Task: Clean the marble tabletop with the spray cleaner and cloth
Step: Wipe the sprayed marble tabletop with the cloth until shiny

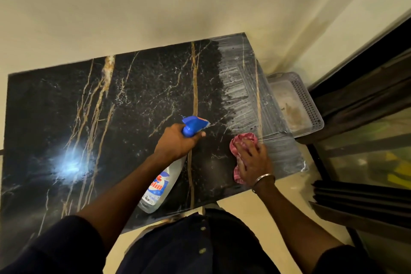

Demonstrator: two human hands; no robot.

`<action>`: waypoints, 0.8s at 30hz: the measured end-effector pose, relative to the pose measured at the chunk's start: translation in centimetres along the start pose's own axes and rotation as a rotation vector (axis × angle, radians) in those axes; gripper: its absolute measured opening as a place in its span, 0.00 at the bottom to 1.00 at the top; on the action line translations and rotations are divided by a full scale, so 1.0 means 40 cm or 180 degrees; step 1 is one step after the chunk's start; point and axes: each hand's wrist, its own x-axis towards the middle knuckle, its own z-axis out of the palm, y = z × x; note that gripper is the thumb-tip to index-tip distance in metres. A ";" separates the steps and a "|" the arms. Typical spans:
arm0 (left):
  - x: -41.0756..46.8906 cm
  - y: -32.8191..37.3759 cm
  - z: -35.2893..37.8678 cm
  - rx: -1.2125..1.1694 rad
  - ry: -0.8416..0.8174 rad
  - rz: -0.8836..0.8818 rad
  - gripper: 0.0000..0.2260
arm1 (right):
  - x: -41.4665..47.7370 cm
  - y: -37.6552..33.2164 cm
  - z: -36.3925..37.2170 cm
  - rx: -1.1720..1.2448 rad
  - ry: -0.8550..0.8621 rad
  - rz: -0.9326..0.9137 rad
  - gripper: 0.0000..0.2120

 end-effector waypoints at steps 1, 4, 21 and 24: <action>0.000 0.001 0.006 0.0014 -0.0022 0.0001 0.19 | -0.008 -0.016 -0.002 0.0075 0.0014 0.0081 0.28; 0.000 0.009 0.023 0.0089 -0.0023 0.0041 0.19 | -0.048 -0.095 0.003 -0.0013 -0.0024 -0.0232 0.29; 0.026 0.055 0.041 0.0014 -0.0069 0.0172 0.17 | -0.110 0.091 -0.023 -0.0036 0.0479 0.0217 0.24; 0.034 0.061 0.038 -0.0006 -0.0019 0.0090 0.18 | -0.093 0.042 0.012 -0.0056 -0.0031 0.0198 0.28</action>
